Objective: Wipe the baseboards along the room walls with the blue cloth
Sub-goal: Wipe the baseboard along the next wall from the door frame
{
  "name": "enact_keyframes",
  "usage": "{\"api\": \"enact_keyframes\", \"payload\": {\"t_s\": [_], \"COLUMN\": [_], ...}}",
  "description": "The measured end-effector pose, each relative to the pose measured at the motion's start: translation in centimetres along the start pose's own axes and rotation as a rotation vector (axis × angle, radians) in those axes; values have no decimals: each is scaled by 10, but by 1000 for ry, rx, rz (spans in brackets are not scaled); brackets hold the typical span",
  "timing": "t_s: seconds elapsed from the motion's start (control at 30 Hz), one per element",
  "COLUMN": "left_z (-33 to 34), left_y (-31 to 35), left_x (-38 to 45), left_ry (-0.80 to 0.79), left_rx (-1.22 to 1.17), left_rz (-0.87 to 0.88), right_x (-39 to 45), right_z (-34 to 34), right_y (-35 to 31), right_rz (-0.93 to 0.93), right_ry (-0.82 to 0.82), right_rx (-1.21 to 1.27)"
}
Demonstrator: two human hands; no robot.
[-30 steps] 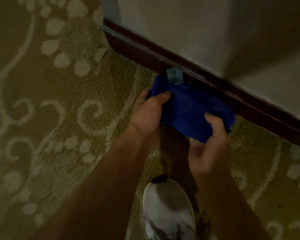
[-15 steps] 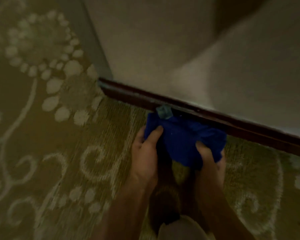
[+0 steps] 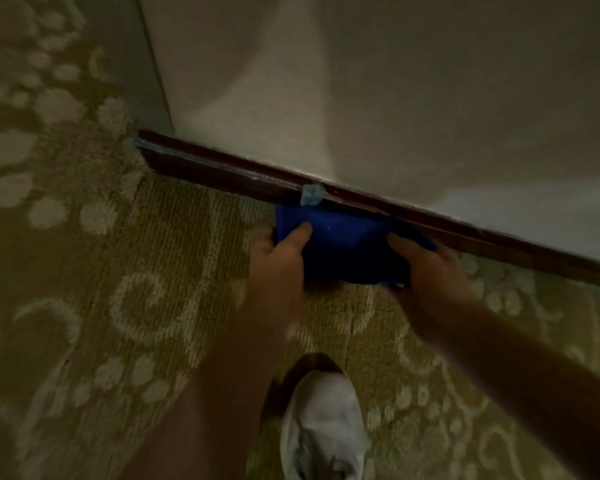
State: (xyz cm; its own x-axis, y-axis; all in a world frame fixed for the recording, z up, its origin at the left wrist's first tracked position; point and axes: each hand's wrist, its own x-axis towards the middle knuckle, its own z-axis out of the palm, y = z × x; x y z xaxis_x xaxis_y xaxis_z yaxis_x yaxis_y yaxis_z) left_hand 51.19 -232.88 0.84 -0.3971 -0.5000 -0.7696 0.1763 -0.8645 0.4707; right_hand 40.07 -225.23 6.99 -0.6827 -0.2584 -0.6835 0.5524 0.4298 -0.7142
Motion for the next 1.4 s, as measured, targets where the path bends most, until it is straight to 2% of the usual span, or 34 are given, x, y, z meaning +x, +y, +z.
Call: {"api": "enact_keyframes", "payload": {"t_s": [0.1,0.27,0.33,0.47,0.5,0.57,0.63,0.67,0.73,0.8,0.9,0.93,1.0,1.1,1.2,1.3,1.37,1.4], "left_z": [15,-2,-11,-15,-18,-23,-27,-27,-25,-23,-26,-32,-37,-35,-29,-24,-34,-43], "left_y": [-2,-11,-16,-15,-18,-22,-24,-22,-19,-13,-2,-1,5,10,17,26,38,47], "left_x": [3,21,25,22,21,25,27,26,20,22,14,15,10,8,14,10,6,4], "left_ry": [-5,71,69,-64,-52,72,-29,-73,-64,-8,184,225,145,126,87,218,304,342], "left_rx": [5,21,-8,-242,-249,-280,-124,-107,-13,-64,65,39,-80,67,42,-28,-59,-59], "left_rz": [-50,-74,-73,-88,-72,-52,-11,-49,-19,-53,59,105,108,114,2,6,96,168], "right_x": [11,25,28,21,21,21,23,24,25,22,14,14,13,11,12,16,14,10], "right_z": [7,45,56,73,72,62,43,37,36,46,74,83,86,64,55,76,93,102], "right_y": [-18,13,21,21,22,22,21,21,23,26,30,32,33,27,25,27,33,38], "right_rz": [-66,-178,-229,-221,-196,-177,-198,-209,-264,-355,-421,-407,-358,-303,-300,-212,-68,27], "right_ry": [166,333,324,217,171,109,110,130,177,224,111,84,59,-8,65,204,147,44], "right_rx": [-68,-112,-108,-80,-47,26,72,76,46,-107,-217,-202,-140,-78,-13,60,175,224]}}
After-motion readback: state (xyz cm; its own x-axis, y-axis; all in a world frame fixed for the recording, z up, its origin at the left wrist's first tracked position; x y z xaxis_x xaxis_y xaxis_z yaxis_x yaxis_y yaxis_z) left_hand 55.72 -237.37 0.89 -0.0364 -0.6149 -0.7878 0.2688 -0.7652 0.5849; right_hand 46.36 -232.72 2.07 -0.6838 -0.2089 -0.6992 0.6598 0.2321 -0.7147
